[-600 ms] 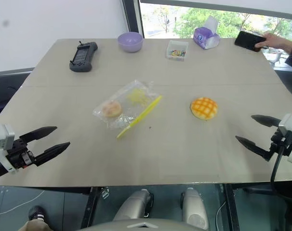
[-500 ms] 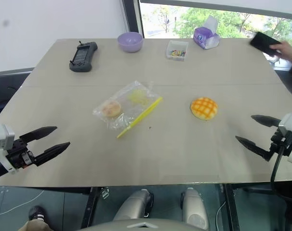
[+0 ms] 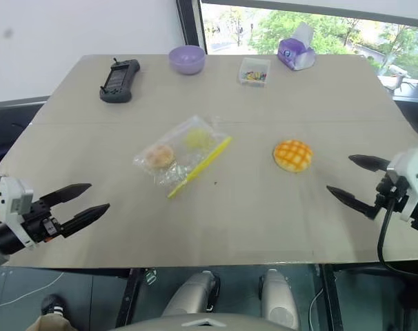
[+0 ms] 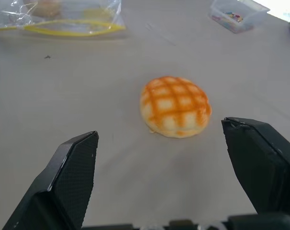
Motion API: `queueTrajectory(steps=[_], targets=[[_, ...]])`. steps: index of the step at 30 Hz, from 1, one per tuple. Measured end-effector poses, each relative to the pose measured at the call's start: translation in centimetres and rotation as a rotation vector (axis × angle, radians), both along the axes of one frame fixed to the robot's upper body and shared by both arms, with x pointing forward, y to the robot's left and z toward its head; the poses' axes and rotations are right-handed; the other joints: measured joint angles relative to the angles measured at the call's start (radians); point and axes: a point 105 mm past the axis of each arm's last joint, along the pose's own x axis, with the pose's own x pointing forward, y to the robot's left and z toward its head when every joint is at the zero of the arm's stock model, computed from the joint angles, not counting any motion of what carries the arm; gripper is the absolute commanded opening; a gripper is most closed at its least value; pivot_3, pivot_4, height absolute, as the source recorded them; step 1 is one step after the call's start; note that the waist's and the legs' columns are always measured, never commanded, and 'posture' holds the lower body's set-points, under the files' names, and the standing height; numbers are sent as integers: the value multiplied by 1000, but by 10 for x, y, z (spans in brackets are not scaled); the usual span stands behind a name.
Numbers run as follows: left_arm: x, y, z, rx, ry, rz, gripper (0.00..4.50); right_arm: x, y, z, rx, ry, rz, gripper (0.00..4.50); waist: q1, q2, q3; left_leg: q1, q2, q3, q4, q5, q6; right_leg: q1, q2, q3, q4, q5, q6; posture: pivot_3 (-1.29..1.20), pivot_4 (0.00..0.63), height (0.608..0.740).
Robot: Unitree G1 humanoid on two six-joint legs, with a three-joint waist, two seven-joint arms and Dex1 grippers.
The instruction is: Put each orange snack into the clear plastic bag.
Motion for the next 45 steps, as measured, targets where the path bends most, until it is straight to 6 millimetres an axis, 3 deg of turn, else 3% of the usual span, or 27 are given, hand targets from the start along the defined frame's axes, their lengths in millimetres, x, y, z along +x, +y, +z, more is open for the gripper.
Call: queueTrajectory(steps=[5, 10, 13, 18, 25, 32, 35, 43, 45], targets=[[5, -5, -1, -54, 14, 64, 4432, 5, 9, 0, 23, -16, 17, 4500, 1, 0, 0, 0, 0, 0, 0, 0, 0, 0, 0, 0, 0, 0, 0, 0, 150, 740], [13, -17, -12, -216, 217, 178, 4432, 13, 33, 2, 47, -56, 68, 4500, 0, 0, 0, 0, 0, -2, 0, 0, 0, 0, 1, 0, 0, 0, 0, 0, 150, 740], [25, -30, -12, -365, 292, 215, 4432, 15, 52, 5, 60, -77, 127, 4500, 2, 0, 0, 0, -1, -3, 1, 0, 0, 0, 1, -1, 1, 0, 0, 0, 150, 740], [38, -60, -39, -599, 475, 296, 4432, 16, 69, 0, 71, -72, 178, 4500, 1, -1, 0, 0, -2, -2, 2, 0, -1, -1, -1, 0, 5, 0, 0, 0, 150, 740], [74, -95, -38, -842, 530, 410, 4432, 18, 77, 2, 63, -97, 207, 4500, 18, -1, 0, 1, -5, -2, 4, 0, -1, -1, -2, 1, 8, 0, 0, 0, 150, 740], [99, -110, -33, -901, 574, 546, 4432, 18, 79, 2, 56, -113, 219, 4500, 27, -1, -2, 3, -7, -1, 4, 2, -4, 0, -2, 2, 9, 0, 0, 0, 150, 740], [106, -113, -35, -930, 600, 582, 3697, 18, 82, 1, 57, -122, 225, 4500, 30, 0, -4, 4, -10, -2, 4, 2, -4, 2, -2, 2, 9, 0, 0, 0, 150, 740], [123, -115, -49, -960, 687, 621, 48, 22, 94, -5, 66, -147, 215, 4500, 31, 0, -4, 4, -11, -4, 5, 3, -5, 5, -3, -1, 8, 0, 0, 0, 150, 740], [127, -120, -46, -946, 688, 593, 13, 23, 100, -8, 66, -148, 217, 4500, 30, 0, -4, 4, -11, -5, 5, 3, -5, 5, -3, -1, 8, 0, 0, 0, 150, 740]])
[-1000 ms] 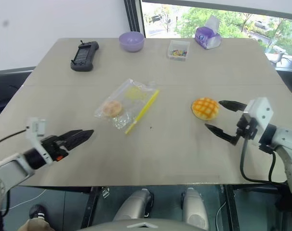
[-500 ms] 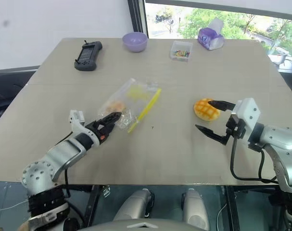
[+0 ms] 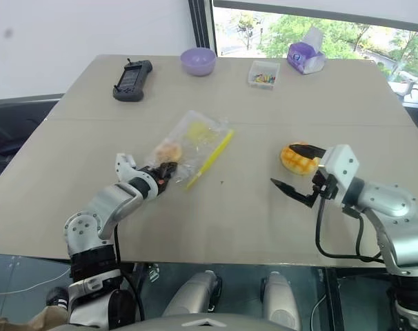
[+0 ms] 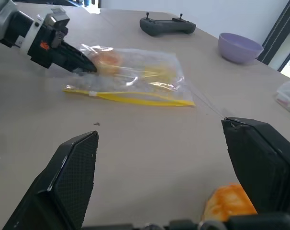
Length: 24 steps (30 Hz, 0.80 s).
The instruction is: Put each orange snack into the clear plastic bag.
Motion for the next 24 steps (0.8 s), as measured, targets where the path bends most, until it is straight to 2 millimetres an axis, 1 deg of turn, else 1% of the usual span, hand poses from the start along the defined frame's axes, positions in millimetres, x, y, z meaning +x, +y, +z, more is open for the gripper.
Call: queueTrajectory(steps=[5, 7, 8, 9, 10, 12, 14, 15, 16, 17, 18, 20, 24], targets=[[2, -3, 3, -23, -19, -57, 13, 4, 9, -2, 6, -22, -16, 4500, -4, -1, 0, -1, 0, -1, 0, 0, 0, -1, 0, 0, -1, 0, 0, 0, 150, 740], [2, -5, 9, -53, -40, -97, 13, 6, 15, 0, -6, -56, -9, 4500, -4, -1, 1, -1, 0, -1, 0, 0, 0, -1, 0, 0, -1, 0, 0, 0, 150, 740], [3, -7, 17, -75, -61, -134, 13, 10, 20, 1, -27, -87, -4, 4500, -5, -2, 2, -1, 0, -1, 0, 0, 0, -1, 0, 0, -1, 0, 0, 0, 150, 740], [4, -8, 30, -89, -98, -175, 13, 14, 26, 1, -57, -123, 3, 4500, -6, -3, 2, -1, 0, -2, 0, 0, 0, -2, 0, -1, -1, 0, 0, 0, 150, 740], [4, -8, 36, -98, -115, -191, 13, 16, 29, 0, -72, -139, 6, 4500, -7, -3, 2, -1, 0, -2, 0, 0, 0, -2, 0, -1, -1, 0, 0, 0, 150, 740], [4, -8, 54, -115, -162, -232, 13, 23, 37, -4, -111, -180, 8, 4500, -11, -4, 3, -1, 1, -1, -1, 0, -1, -3, 0, 0, 0, 0, 0, 0, 150, 740], [4, -8, 72, -143, -201, -269, 13, 34, 50, -8, -155, -234, 13, 4500, -17, -4, 3, -3, 1, 0, -1, 0, -1, -6, 0, 1, 1, 0, 0, 0, 150, 740], [3, -7, 81, -151, -220, -287, 13, 42, 60, -11, -190, -280, 7, 4500, -22, -4, 3, -4, 1, 1, -1, 1, -1, -8, 0, 2, 2, 0, 0, 0, 150, 740], [2, -8, 87, -149, -232, -304, 13, 48, 66, -11, -214, -317, 0, 4500, -27, -4, 3, -4, 1, 1, -1, 1, -2, -8, 0, 3, 2, 0, 0, 0, 150, 740], [0, -11, 93, -137, -246, -338, 13, 59, 76, -12, -250, -368, -18, 4500, -31, -4, 3, -4, 1, 2, -1, 1, -2, -9, 0, 4, 3, 0, 0, 0, 150, 740], [-2, -14, 95, -122, -250, -367, 13, 65, 80, -12, -271, -399, -35, 4500, -32, -4, 3, -4, 0, 2, -1, 1, -2, -10, 0, 4, 3, 0, 0, 0, 150, 740], [-8, -15, 93, -75, -248, -428, 13, 77, 90, -12, -303, -466, -61, 4500, -35, -4, 3, -7, 0, 3, -2, 1, -2, -13, 1, 5, 3, 0, 0, 0, 150, 740], [-24, -11, 83, 29, -215, -550, 13, 93, 92, -10, -336, -546, -125, 4500, -41, -4, 3, -8, 1, 3, -3, 2, -3, -15, 1, 5, 2, 0, 0, 0, 150, 740]])
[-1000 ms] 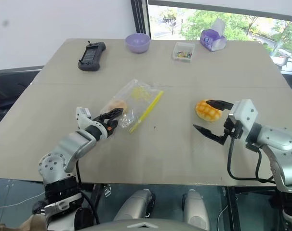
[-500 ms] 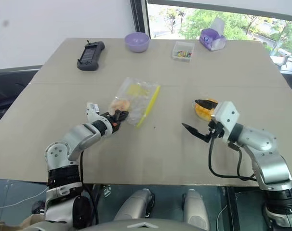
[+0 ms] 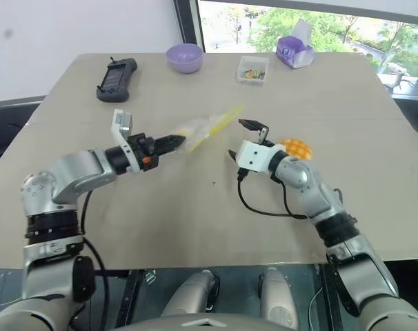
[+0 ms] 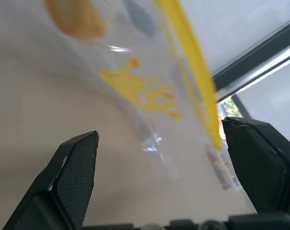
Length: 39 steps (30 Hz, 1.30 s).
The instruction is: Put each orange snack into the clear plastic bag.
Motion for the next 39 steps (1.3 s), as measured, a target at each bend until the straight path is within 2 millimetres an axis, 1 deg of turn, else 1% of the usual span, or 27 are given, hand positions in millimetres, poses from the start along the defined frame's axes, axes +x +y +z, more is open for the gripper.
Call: queueTrajectory(steps=[6, 9, 11, 12, 13, 14, 16, 17, 18, 19, 20, 21, 22, 23, 26, 28, 29, 30, 31, 32, 33, 34, 37, 39], targets=[[-12, 7, -4, 69, 15, -95, 13, 0, -3, 2, -12, -43, -2, 4500, -4, 0, 0, 0, 0, 0, 0, 0, 0, 0, 0, 0, 0, 0, 0, 0, 150, 740], [-16, 7, -3, 67, 12, -139, 13, -3, -5, -3, -32, -46, 12, 4500, -11, 0, 0, 0, 0, 0, 0, 0, 0, 0, 0, 0, 0, 0, 0, 0, 150, 740], [-19, 6, -4, 66, 16, -168, 13, -6, -1, -5, -50, -47, 37, 4500, -17, 0, 0, 0, 0, 0, 0, 0, 0, 0, 0, 0, 0, 0, 0, 0, 150, 740], [-20, 5, -3, 64, 14, -176, 0, -7, 0, -7, -57, -44, 48, 3929, -20, 0, 0, 1, 0, 0, 0, 0, 0, 0, 0, 1, 0, 0, 0, 0, 150, 740], [-20, 5, -4, 68, 15, -183, 0, -7, 0, -8, -64, -40, 53, 3692, -22, 0, 0, 1, 0, 1, 0, 0, 0, 0, 1, 1, 1, 0, 0, 0, 150, 740], [-21, 5, -5, 71, 16, -187, 0, -7, 0, -9, -67, -37, 56, 2957, -22, 0, 0, 1, 0, 1, 0, 0, 0, 0, 1, 1, 1, 0, 0, 0, 150, 740], [-21, 4, -6, 73, 19, -196, 0, -7, -1, -12, -81, -28, 60, 2731, -22, 1, 0, 1, 1, 1, -1, 0, 0, 0, 1, 1, 1, 0, 0, 0, 150, 740], [-22, 7, -7, 80, 21, -202, 0, -6, -2, -14, -117, -35, 73, 1904, -21, 1, 0, 1, 1, 1, -1, 0, 0, 0, 1, 1, 0, 0, 0, 0, 150, 740], [-22, 8, -7, 82, 21, -205, 0, -4, -4, -14, -137, -40, 72, 1685, -21, 1, 0, 1, 1, 1, -1, 0, 0, 0, 1, 1, 0, 0, 0, 0, 150, 740], [-22, 8, -8, 82, 20, -207, 0, -4, -5, -14, -140, -42, 72, 1284, -21, 1, 0, 1, 1, 1, -1, 0, 0, 0, 1, 1, 0, 0, 0, 0, 150, 740], [-22, 8, -8, 84, 18, -209, 0, -4, -5, -13, -144, -46, 75, 993, -21, 1, 0, 1, 1, 1, -1, 0, 0, 0, 1, 1, 0, 0, 0, 0, 150, 740], [-21, 8, -8, 89, 15, -209, 0, -4, -5, -13, -149, -49, 79, 635, -21, 1, 0, 1, 1, 1, -1, 0, 0, 0, 1, 1, 0, 0, 0, 0, 150, 740], [-20, 9, -9, 101, 8, -207, 0, -4, -6, -14, -153, -48, 83, 159, -21, 1, 0, 1, 1, 1, -1, 0, 0, 0, 1, 1, 0, 0, 0, 0, 150, 740], [-19, 10, -9, 110, 3, -204, 0, -4, -6, -15, -155, -47, 84, 62, -21, 0, 1, 1, 0, 1, -1, 0, 0, 0, 1, 1, 0, 0, 0, 0, 150, 740], [-10, 14, -7, 168, -32, -174, 0, -2, -8, -17, -157, -44, 73, 62, -21, 0, 1, 1, 0, 1, -1, 0, 0, 0, 1, 1, 0, 0, 0, 0, 150, 740], [-1, 16, -4, 194, -60, -144, 538, 1, -8, -17, -148, -45, 44, 0, -20, 0, 1, 1, 0, 1, 0, 0, 0, 0, 1, 1, 1, 0, 0, 0, 150, 740], [3, 18, -4, 212, -75, -131, 900, 3, -8, -16, -130, -40, 24, 0, -22, 0, 1, 1, 1, 1, -1, 0, 0, 0, 1, 1, 0, 0, 0, 0, 150, 740], [7, 17, -5, 229, -88, -126, 1356, 5, -6, -16, -111, -28, 6, 0, -22, 1, 1, 1, 1, 2, -1, 0, 0, 0, 1, 1, 0, 0, 0, 0, 150, 740], [8, 18, -7, 243, -97, -128, 1856, 5, -4, -16, -99, -17, 0, 0, -23, 0, 1, 1, 1, 2, -1, 0, 0, 0, 1, 2, 0, 0, 0, 0, 150, 740], [8, 18, -8, 249, -99, -129, 2264, 6, -3, -16, -95, -13, -2, 0, -23, 0, 1, 1, 1, 2, -1, 0, 0, 0, 1, 2, 0, 0, 0, 0, 150, 740], [8, 18, -8, 261, -107, -130, 2472, 6, -2, -16, -90, -8, -6, 0, -23, 0, 1, 0, 1, 2, -1, 0, 0, -1, 1, 2, 0, 0, 0, 0, 150, 740], [8, 20, -7, 295, -140, -128, 2472, 6, 0, -15, -81, 1, -8, 0, -23, 0, 1, -1, 1, 2, -1, 0, 0, -2, 1, 2, 0, 0, 0, 0, 150, 740], [-4, 31, 6, 511, -369, -121, 2472, 6, 7, -14, -25, 64, -23, 0, -34, 0, 1, -2, 3, 3, -3, 0, 0, -4, 1, 3, -1, 0, 0, 0, 150, 740], [-15, 40, 9, 748, -562, -136, 2472, 6, 9, -15, -10, 108, -30, 0, -38, 1, 2, -3, 4, 5, -5, 0, 0, -6, 1, 5, -2, 0, 0, 0, 150, 740]])
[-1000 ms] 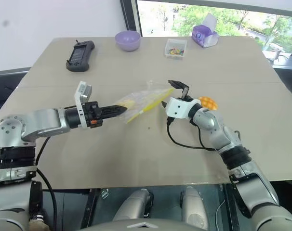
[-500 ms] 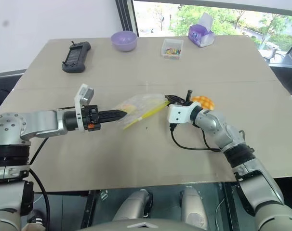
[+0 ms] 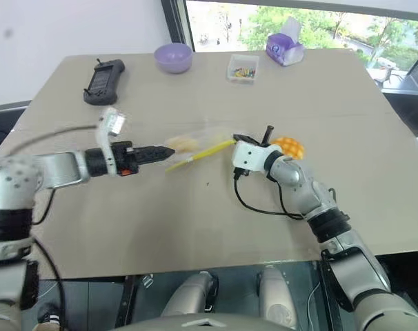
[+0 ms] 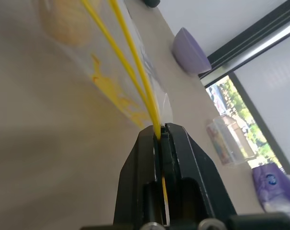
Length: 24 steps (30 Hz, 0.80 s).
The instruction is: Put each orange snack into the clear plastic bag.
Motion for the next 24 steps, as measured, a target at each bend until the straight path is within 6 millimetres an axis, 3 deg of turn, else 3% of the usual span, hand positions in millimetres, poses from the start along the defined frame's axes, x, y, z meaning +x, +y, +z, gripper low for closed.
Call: queueTrajectory(steps=[2, 5, 10, 16, 23, 24], targets=[[-14, -7, -3, 109, -136, -85, 2472, 1, 1, -2, 7, 42, -11, 0, 7, 1, 0, 0, 1, 1, -1, 0, 0, -1, 0, 1, -1, 0, 0, 0, 150, 740], [-29, -21, -10, 140, -197, -178, 2472, -1, 5, -2, 9, 69, -5, 0, 19, 1, 0, -2, 2, 1, 0, 0, 0, -2, 1, 0, 0, 0, 0, 0, 150, 740], [-41, -28, -4, 182, -262, -214, 2472, -3, 10, -2, 10, 100, 11, 0, 23, 1, 1, -2, 0, 0, 2, 0, 1, -1, 1, -1, 1, 0, 0, 0, 150, 740], [-23, -31, -11, 344, -355, -121, 2472, -5, 14, 0, 15, 105, 30, 0, 18, 1, 1, -2, 0, 0, 2, 0, 0, -1, 2, -1, 2, 0, 0, 0, 150, 740], [-17, -34, -25, 431, -370, -105, 2472, -7, 16, 3, 12, 103, 40, 0, 20, 1, 1, -2, 0, 0, 2, 0, 0, -1, 2, -1, 1, 0, 0, 0, 150, 740], [-17, -35, -26, 432, -369, -105, 2244, -7, 16, 3, 12, 103, 40, 0, 20, 1, 1, -2, 0, 0, 2, 0, 0, -1, 2, -1, 1, 0, 0, 0, 150, 740]])
